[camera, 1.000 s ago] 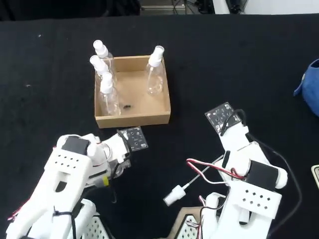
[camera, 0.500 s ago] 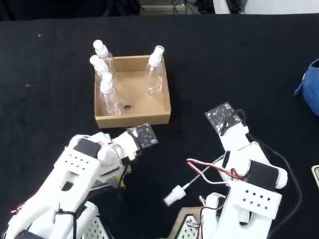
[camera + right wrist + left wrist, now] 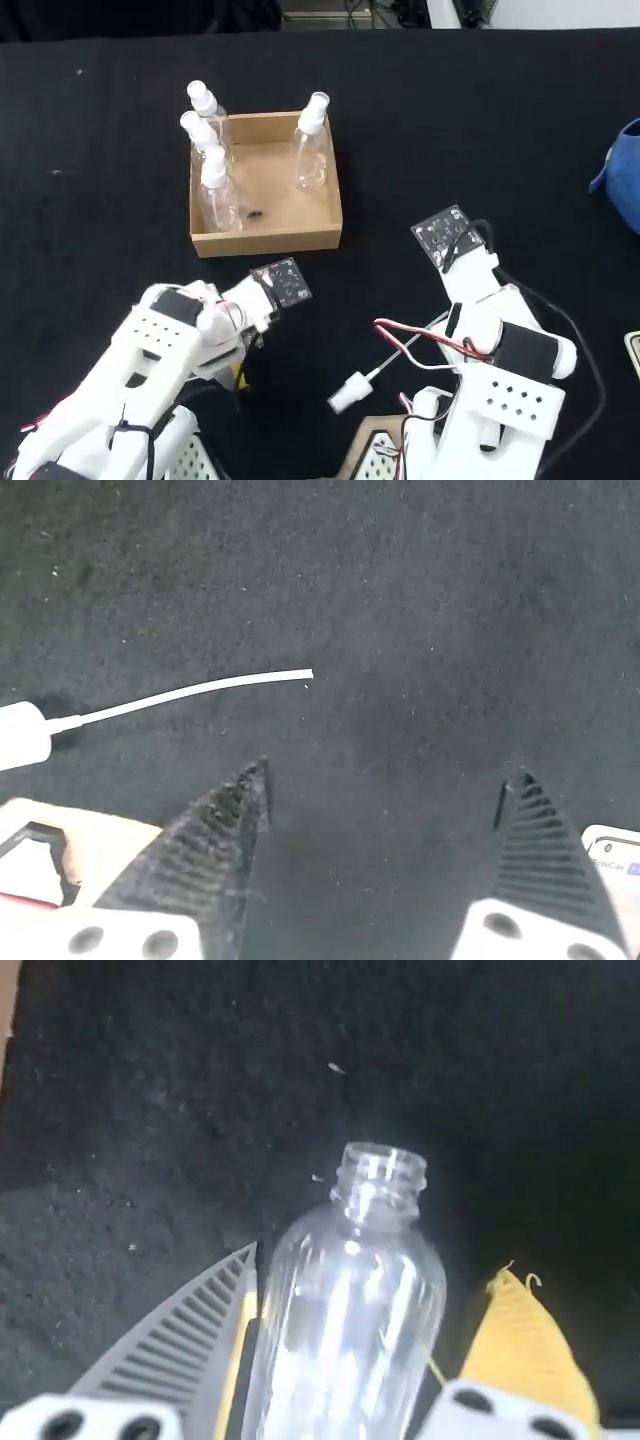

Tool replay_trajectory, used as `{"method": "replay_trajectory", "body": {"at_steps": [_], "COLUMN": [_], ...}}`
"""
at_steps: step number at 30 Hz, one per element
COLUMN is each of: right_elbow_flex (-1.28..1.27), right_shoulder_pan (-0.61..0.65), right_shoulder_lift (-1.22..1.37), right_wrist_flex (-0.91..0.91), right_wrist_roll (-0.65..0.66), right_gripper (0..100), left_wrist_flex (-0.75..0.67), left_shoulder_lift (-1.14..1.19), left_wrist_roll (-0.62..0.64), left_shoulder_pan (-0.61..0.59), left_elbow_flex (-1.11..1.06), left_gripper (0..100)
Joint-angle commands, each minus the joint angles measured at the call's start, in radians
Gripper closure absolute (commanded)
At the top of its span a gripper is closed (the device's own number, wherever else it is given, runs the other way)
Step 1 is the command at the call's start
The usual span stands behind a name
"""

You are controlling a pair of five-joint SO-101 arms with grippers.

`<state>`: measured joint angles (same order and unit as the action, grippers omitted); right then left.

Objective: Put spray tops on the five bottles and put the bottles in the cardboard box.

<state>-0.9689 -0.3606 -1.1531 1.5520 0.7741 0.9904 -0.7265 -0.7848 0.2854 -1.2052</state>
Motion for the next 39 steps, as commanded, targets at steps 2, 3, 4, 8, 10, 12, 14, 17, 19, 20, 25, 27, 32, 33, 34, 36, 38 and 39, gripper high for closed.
{"method": "replay_trajectory", "body": {"at_steps": [2, 3, 4, 8, 10, 12, 14, 17, 19, 20, 25, 27, 32, 33, 34, 36, 38, 39], "right_elbow_flex": [0.007, 0.007, 0.007, 0.007, 0.007, 0.007, 0.007, 0.010, 0.019, 0.025, 0.027, 0.027, 0.028, 0.028, 0.028, 0.028, 0.028, 0.030], "right_shoulder_pan": [0.008, 0.008, 0.008, 0.012, 0.014, 0.014, 0.014, 0.015, 0.015, 0.015, 0.015, 0.015, 0.015, 0.015, 0.015, 0.015, 0.015, 0.015], "right_shoulder_lift": [-0.016, -0.016, -0.016, -0.016, -0.016, -0.016, -0.016, -0.016, -0.016, -0.016, -0.015, -0.015, -0.015, -0.015, -0.015, -0.015, -0.015, -0.015], "right_wrist_flex": [-0.025, -0.025, -0.025, -0.025, -0.023, -0.023, -0.023, -0.026, -0.021, -0.018, -0.018, -0.018, -0.018, -0.018, -0.018, -0.018, -0.018, -0.018], "right_wrist_roll": [0.005, 0.005, 0.005, 0.005, 0.005, 0.005, 0.005, 0.011, 0.046, 0.055, 0.068, 0.068, 0.069, 0.069, 0.069, 0.069, 0.069, 0.069], "right_gripper": [67.7, 67.7, 67.7, 67.7, 67.7, 67.7, 67.7, 67.7, 67.7, 67.7, 67.7, 67.7, 67.7, 67.7, 67.7, 67.7, 67.7, 67.7], "left_wrist_flex": [0.104, 0.106, 0.098, 0.066, 0.029, -0.014, -0.060, -0.078, -0.077, -0.077, -0.077, -0.077, -0.038, 0.000, 0.046, 0.149, 0.198, 0.198], "left_shoulder_lift": [-0.009, -0.003, -0.002, -0.009, -0.009, -0.009, -0.009, -0.009, -0.011, -0.011, -0.011, -0.011, -0.011, -0.011, -0.011, -0.011, -0.002, 0.002], "left_wrist_roll": [-0.133, -0.150, -0.160, -0.163, -0.164, -0.164, -0.164, -0.164, -0.164, -0.164, -0.164, -0.164, -0.163, -0.163, -0.163, -0.164, -0.166, -0.166], "left_shoulder_pan": [-0.113, -0.137, -0.159, -0.177, -0.179, -0.183, -0.186, -0.186, -0.188, -0.188, -0.188, -0.188, -0.176, -0.176, -0.176, -0.176, -0.188, -0.202], "left_elbow_flex": [0.096, 0.094, 0.085, 0.025, -0.004, -0.036, -0.068, -0.088, -0.087, -0.085, -0.084, -0.084, -0.050, -0.027, 0.001, 0.065, 0.113, 0.119], "left_gripper": [78, 78, 78, 78, 78, 78, 78, 79, 82, 85, 97, 96, 97, 97, 97, 97, 94, 91]}}
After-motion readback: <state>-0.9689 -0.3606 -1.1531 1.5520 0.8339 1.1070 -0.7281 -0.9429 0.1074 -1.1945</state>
